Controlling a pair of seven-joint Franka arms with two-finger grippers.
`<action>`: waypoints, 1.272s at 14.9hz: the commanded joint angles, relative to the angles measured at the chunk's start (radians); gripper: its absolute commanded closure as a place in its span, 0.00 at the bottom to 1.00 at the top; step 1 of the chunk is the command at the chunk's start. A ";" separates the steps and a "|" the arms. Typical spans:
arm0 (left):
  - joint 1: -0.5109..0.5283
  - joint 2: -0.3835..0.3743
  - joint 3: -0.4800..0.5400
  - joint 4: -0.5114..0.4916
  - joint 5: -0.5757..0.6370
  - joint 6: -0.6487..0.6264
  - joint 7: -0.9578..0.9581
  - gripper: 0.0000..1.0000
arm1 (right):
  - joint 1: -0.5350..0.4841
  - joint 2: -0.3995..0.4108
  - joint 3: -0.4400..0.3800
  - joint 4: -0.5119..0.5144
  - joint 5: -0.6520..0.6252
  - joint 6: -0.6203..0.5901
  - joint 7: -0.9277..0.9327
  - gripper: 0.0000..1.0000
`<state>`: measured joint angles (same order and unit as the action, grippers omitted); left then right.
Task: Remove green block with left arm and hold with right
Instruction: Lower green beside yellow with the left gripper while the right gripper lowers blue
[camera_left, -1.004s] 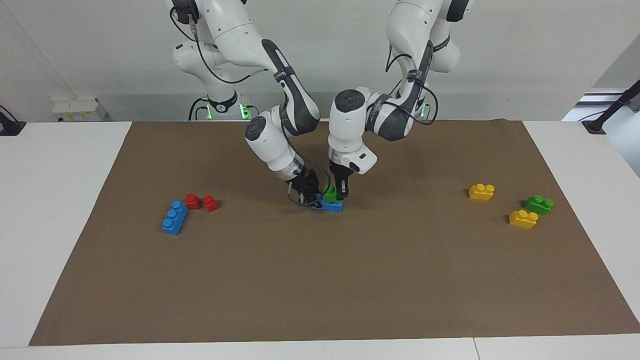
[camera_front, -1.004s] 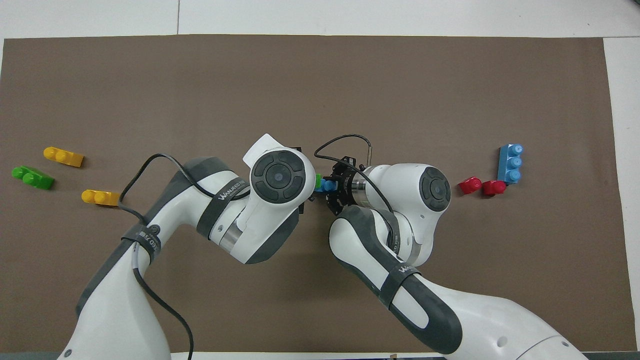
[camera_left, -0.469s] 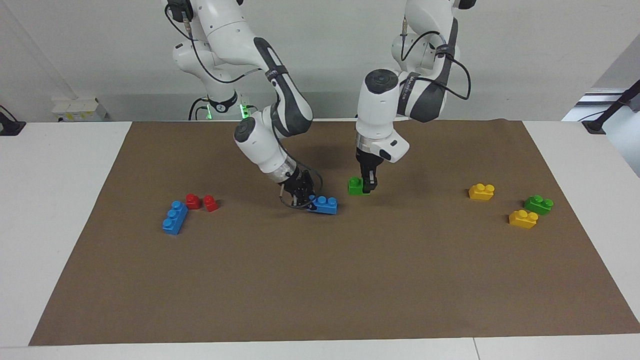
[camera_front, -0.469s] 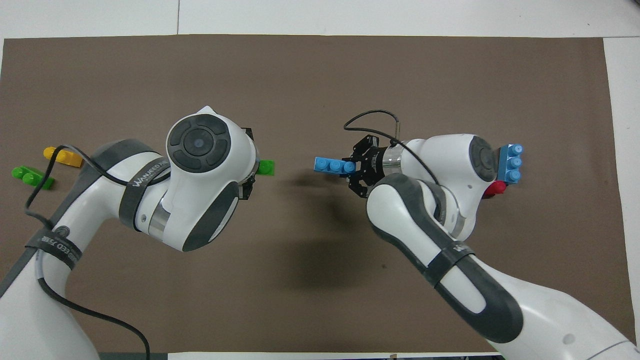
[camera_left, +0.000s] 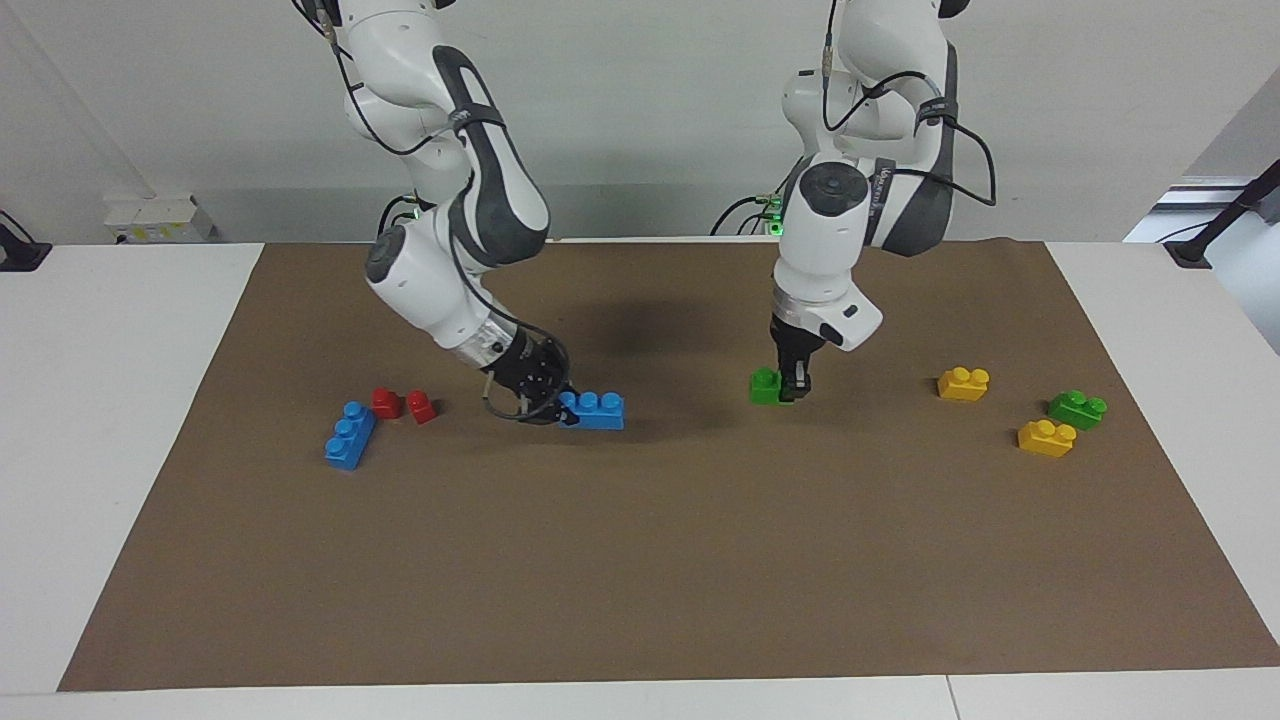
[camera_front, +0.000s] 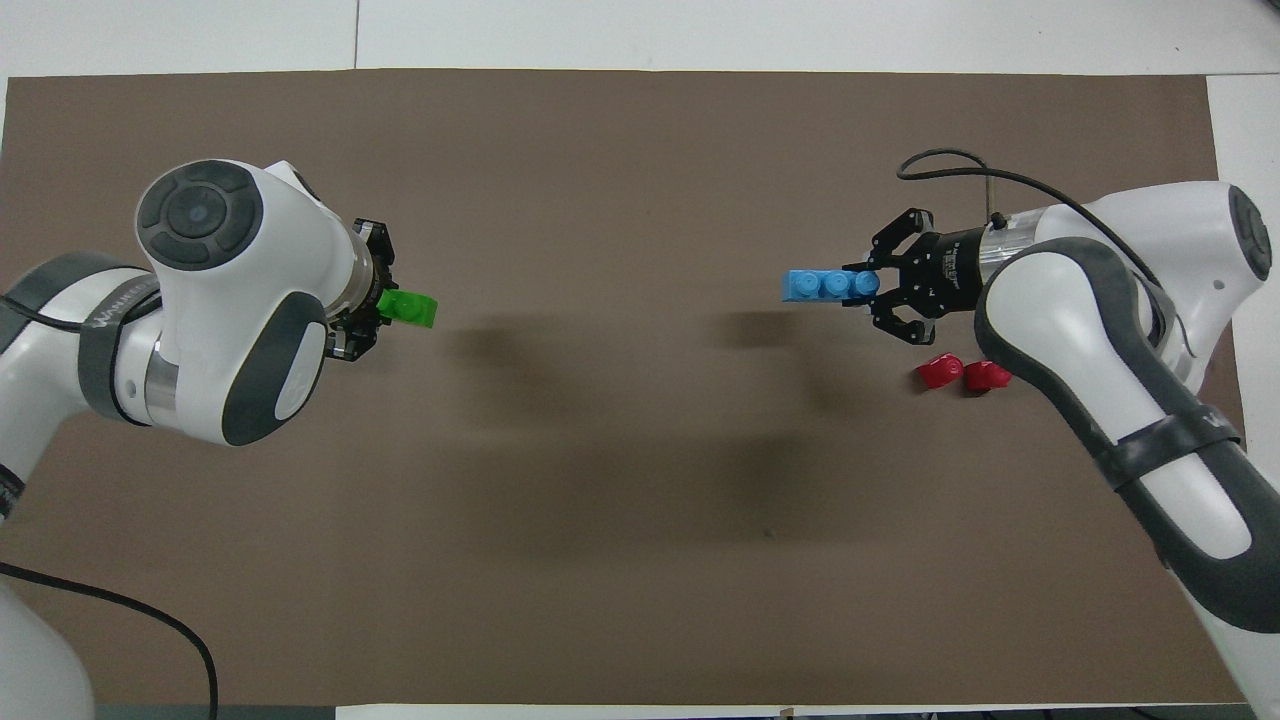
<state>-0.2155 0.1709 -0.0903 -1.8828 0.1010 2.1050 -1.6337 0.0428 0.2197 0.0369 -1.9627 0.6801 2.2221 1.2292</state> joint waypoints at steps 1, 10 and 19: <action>0.082 -0.008 -0.011 -0.013 0.006 -0.005 0.176 1.00 | -0.081 0.049 0.017 0.074 -0.062 -0.074 -0.062 1.00; 0.277 0.001 -0.011 -0.070 -0.001 0.119 0.563 1.00 | -0.162 0.194 0.014 0.191 -0.080 -0.145 -0.174 1.00; 0.338 0.130 -0.009 -0.081 -0.001 0.308 0.634 1.00 | -0.198 0.185 0.014 0.093 -0.080 -0.045 -0.207 1.00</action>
<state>0.1094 0.2822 -0.0918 -1.9562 0.1003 2.3701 -1.0199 -0.1379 0.4170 0.0365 -1.8336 0.6210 2.1473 1.0551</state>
